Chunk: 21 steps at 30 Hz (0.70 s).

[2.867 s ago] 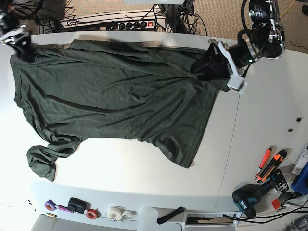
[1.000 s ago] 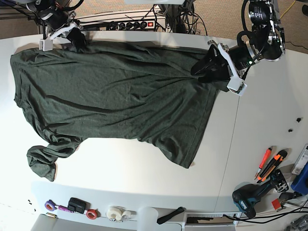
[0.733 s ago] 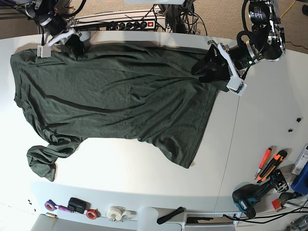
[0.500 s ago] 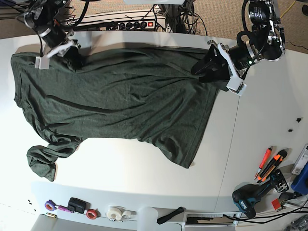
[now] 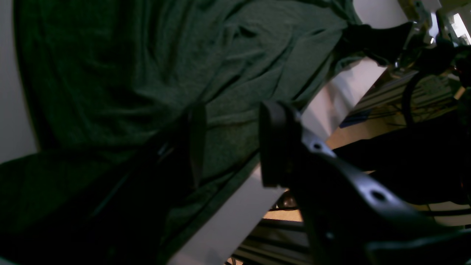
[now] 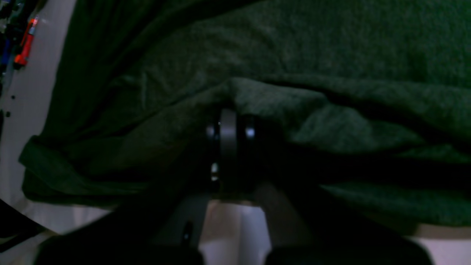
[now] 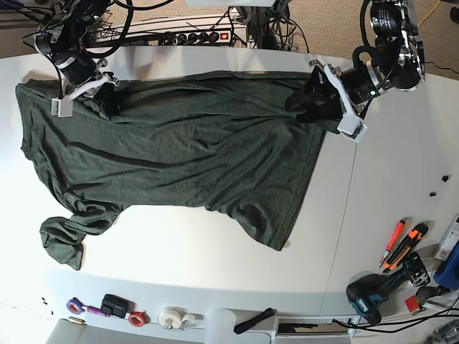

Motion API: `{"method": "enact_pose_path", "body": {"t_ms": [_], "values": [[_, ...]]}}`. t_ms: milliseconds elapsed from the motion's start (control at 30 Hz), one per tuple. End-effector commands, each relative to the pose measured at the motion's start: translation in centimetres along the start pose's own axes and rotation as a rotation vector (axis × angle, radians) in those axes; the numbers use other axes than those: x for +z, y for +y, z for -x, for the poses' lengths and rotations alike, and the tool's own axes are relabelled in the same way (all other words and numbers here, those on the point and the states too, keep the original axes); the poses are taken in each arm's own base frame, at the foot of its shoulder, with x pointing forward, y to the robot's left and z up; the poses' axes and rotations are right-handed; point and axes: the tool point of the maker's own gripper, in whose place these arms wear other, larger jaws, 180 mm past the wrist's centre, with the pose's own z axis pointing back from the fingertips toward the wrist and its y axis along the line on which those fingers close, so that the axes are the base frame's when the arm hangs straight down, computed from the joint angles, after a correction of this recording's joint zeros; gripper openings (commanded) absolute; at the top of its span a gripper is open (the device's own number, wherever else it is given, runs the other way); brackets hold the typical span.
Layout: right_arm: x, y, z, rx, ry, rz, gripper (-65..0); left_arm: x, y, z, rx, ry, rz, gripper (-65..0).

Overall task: Layout the t-shirt on the table in an organized manner, then fold the t-shirt properly
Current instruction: 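Grasp the collar corner with the right gripper while the left holds its corner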

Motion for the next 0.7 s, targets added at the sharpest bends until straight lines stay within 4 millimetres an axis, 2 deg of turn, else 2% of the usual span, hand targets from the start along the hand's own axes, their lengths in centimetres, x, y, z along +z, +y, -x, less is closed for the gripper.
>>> {"method": "enact_pose_path", "body": {"t_ms": [0,67,100,233,500,667], "values": [[0.3,0.3,-1.5,0.026,-0.05,-0.013,-57.6,0.2,-0.4,-1.2,-0.022,-0.042,0.015,-40.3],[0.3,0.3,-1.6,0.026,-0.057,-0.013,-47.3,0.2,-0.4,-1.2,-0.022,-0.042,0.015,-40.3],[0.3,0.3,-1.7,0.026,-0.062,-0.013,-44.7,0.2,-0.4,-1.2,-0.022,-0.042,0.015,-40.3],[0.4,0.1,-2.1,0.034,-0.075,-0.01,-44.5,0.2,-0.4,-1.2,-0.022,-0.042,0.015,-40.3],[1.6,-1.4,-5.4,0.116,-0.143,0.024,-44.5,0.2,-0.3,-1.3,-0.025,-0.043,0.014,-40.2],[3.5,-3.5,-6.4,0.111,-0.182,0.095,-44.5,0.3,-0.3,-2.1,-0.025,-0.086,0.012,-40.3]]}}
